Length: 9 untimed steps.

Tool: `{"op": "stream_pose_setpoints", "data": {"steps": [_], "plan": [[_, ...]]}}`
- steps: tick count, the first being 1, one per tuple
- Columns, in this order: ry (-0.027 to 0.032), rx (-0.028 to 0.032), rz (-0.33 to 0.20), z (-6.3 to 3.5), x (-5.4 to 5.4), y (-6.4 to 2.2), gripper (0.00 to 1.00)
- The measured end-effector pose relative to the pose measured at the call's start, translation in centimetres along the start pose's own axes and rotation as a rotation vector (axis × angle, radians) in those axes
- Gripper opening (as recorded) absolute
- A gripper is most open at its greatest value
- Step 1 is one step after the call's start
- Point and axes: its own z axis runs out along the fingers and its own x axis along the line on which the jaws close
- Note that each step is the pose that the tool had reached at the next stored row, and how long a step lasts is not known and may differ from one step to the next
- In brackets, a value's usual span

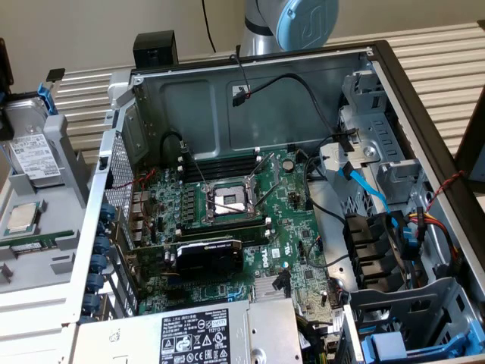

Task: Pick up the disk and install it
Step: 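Pick up the disk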

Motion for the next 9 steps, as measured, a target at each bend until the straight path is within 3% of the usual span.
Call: {"op": "stream_pose_setpoints", "data": {"steps": [9], "plan": [[0.0001, -0.0010, -0.005, 0.00, 0.00, 0.00, 0.38]]}}
